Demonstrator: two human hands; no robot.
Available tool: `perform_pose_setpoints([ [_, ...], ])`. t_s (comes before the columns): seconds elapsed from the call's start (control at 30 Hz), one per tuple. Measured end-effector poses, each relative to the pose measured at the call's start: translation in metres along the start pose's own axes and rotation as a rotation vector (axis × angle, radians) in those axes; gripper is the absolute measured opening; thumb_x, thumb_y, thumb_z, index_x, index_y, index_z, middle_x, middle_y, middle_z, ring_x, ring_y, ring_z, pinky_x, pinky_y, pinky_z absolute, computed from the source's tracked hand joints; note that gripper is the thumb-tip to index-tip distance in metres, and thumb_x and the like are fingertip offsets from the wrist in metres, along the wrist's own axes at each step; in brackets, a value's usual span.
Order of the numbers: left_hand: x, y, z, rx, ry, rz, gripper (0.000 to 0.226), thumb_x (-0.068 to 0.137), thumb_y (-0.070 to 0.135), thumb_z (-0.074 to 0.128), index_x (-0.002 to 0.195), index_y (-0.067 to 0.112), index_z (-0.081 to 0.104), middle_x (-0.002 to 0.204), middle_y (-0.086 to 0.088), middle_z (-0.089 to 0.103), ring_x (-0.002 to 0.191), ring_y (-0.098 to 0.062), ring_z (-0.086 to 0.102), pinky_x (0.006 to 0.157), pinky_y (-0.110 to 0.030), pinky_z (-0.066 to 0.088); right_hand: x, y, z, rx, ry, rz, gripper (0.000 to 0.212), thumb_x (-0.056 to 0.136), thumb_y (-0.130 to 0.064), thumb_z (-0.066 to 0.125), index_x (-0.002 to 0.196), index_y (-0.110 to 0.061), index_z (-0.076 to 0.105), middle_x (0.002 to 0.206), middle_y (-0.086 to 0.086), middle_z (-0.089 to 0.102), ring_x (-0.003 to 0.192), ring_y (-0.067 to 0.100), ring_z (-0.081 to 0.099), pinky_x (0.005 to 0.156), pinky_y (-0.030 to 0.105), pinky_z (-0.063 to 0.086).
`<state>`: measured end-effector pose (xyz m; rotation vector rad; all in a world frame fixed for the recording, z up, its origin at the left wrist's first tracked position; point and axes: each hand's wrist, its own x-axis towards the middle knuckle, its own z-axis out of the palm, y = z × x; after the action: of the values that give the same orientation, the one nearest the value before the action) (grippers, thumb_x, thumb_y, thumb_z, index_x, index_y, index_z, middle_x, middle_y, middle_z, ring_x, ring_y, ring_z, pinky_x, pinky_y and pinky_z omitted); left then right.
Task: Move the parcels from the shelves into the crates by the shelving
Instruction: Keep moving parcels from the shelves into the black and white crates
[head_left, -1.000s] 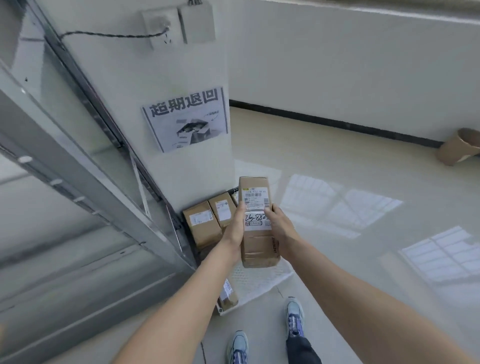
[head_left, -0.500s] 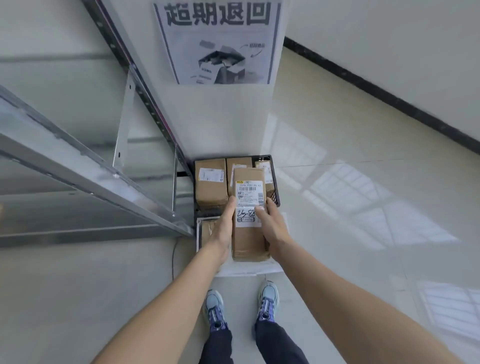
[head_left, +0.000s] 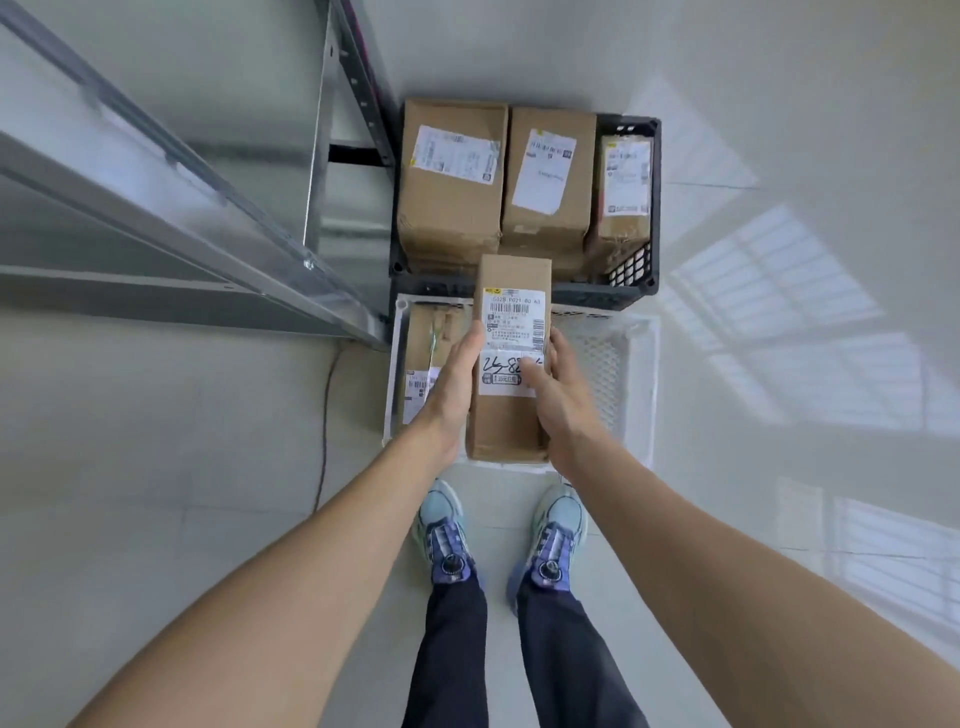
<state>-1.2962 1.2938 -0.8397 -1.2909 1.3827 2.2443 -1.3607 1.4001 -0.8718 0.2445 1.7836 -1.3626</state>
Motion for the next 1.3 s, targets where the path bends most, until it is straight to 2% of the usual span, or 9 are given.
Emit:
perform_pose_setpoints([
  [0.13, 0.052, -0.049, -0.025, 0.045, 0.026, -0.050, 0.054, 0.109, 0.052, 0.025, 0.141, 0.024, 0.059, 0.108, 0.007, 0.076, 0.084, 0.002, 0.074, 0.060, -0.011, 0.054, 0.045, 0.061, 0.010, 0.059, -0.012, 0.063, 0.050, 0.102, -0.016, 0.056, 0.144, -0.038, 0.044, 0.128, -0.010, 0.069, 0.109, 0.013, 0.069, 0.096, 0.040, 0.053],
  [0.23, 0.088, -0.076, -0.038, 0.079, 0.023, -0.103, 0.056, 0.108, 0.057, 0.027, 0.143, 0.025, 0.057, 0.125, -0.004, 0.073, 0.093, -0.007, 0.075, 0.070, -0.021, 0.058, 0.077, 0.095, 0.017, 0.064, -0.013, 0.084, 0.052, 0.102, -0.013, 0.055, 0.148, -0.034, 0.042, 0.128, -0.007, 0.069, 0.107, 0.014, 0.070, 0.087, 0.037, 0.054],
  [0.43, 0.140, -0.101, -0.052, 0.132, 0.049, -0.160, 0.059, 0.105, 0.063, 0.029, 0.148, 0.031, 0.053, 0.138, 0.001, 0.066, 0.121, -0.017, 0.064, 0.097, -0.033, 0.050, 0.130, 0.136, 0.023, 0.032, 0.006, 0.072, 0.060, 0.100, -0.012, 0.058, 0.154, -0.029, 0.037, 0.137, -0.005, 0.064, 0.118, 0.016, 0.067, 0.106, 0.044, 0.051],
  [0.57, 0.177, -0.133, -0.060, 0.298, 0.160, -0.205, 0.091, 0.067, 0.099, 0.035, 0.142, 0.050, 0.051, 0.153, 0.005, 0.049, 0.143, -0.023, 0.043, 0.119, -0.053, 0.030, 0.151, 0.153, 0.026, 0.035, -0.004, 0.076, 0.061, 0.101, -0.007, 0.055, 0.155, -0.028, 0.034, 0.137, -0.011, 0.061, 0.114, 0.007, 0.066, 0.094, 0.029, 0.054],
  [0.77, 0.181, -0.131, -0.070, 0.401, 0.204, -0.176, 0.054, 0.089, 0.072, 0.042, 0.114, 0.029, 0.063, 0.138, 0.009, 0.042, 0.131, -0.015, 0.042, 0.119, -0.044, 0.031, 0.167, 0.177, 0.036, 0.033, 0.014, 0.086, 0.063, 0.100, 0.003, 0.052, 0.152, -0.028, 0.039, 0.128, -0.017, 0.064, 0.113, -0.001, 0.064, 0.080, 0.019, 0.056],
  [0.87, 0.187, -0.132, -0.072, 0.462, 0.190, -0.147, 0.065, 0.085, 0.071, 0.038, 0.126, 0.029, 0.066, 0.141, -0.002, 0.042, 0.132, -0.024, 0.048, 0.117, -0.045, 0.036, 0.178, 0.186, 0.038, 0.016, 0.022, 0.101, 0.056, 0.101, 0.003, 0.052, 0.144, -0.033, 0.046, 0.108, -0.029, 0.068, 0.098, -0.009, 0.067, 0.075, 0.016, 0.055],
  [1.0, 0.195, -0.142, -0.080, 0.484, 0.154, -0.097, 0.050, 0.106, 0.051, 0.040, 0.148, 0.027, 0.052, 0.150, -0.003, 0.034, 0.141, -0.021, 0.038, 0.114, -0.033, 0.027, 0.193, 0.194, 0.040, -0.027, 0.017, 0.135, 0.053, 0.103, 0.002, 0.049, 0.142, -0.033, 0.046, 0.092, -0.035, 0.070, 0.088, -0.012, 0.067, 0.074, 0.014, 0.052],
  [1.2, 0.197, -0.150, -0.090, 0.503, 0.173, -0.045, 0.050, 0.106, 0.041, 0.049, 0.151, 0.021, 0.048, 0.147, -0.003, 0.037, 0.141, -0.020, 0.041, 0.118, -0.030, 0.028, 0.209, 0.205, 0.048, -0.081, -0.030, 0.197, 0.069, 0.099, 0.010, 0.040, 0.155, -0.032, 0.037, 0.136, -0.012, 0.064, 0.115, -0.003, 0.063, 0.090, 0.021, 0.050],
  [1.3, 0.199, -0.151, -0.094, 0.510, 0.166, -0.031, 0.048, 0.105, 0.039, 0.052, 0.149, 0.020, 0.051, 0.145, -0.003, 0.038, 0.137, -0.019, 0.045, 0.117, -0.032, 0.032, 0.214, 0.205, 0.052, -0.103, -0.042, 0.239, 0.075, 0.094, 0.009, 0.038, 0.154, -0.037, 0.035, 0.131, -0.012, 0.067, 0.108, 0.003, 0.067, 0.088, 0.025, 0.050],
])
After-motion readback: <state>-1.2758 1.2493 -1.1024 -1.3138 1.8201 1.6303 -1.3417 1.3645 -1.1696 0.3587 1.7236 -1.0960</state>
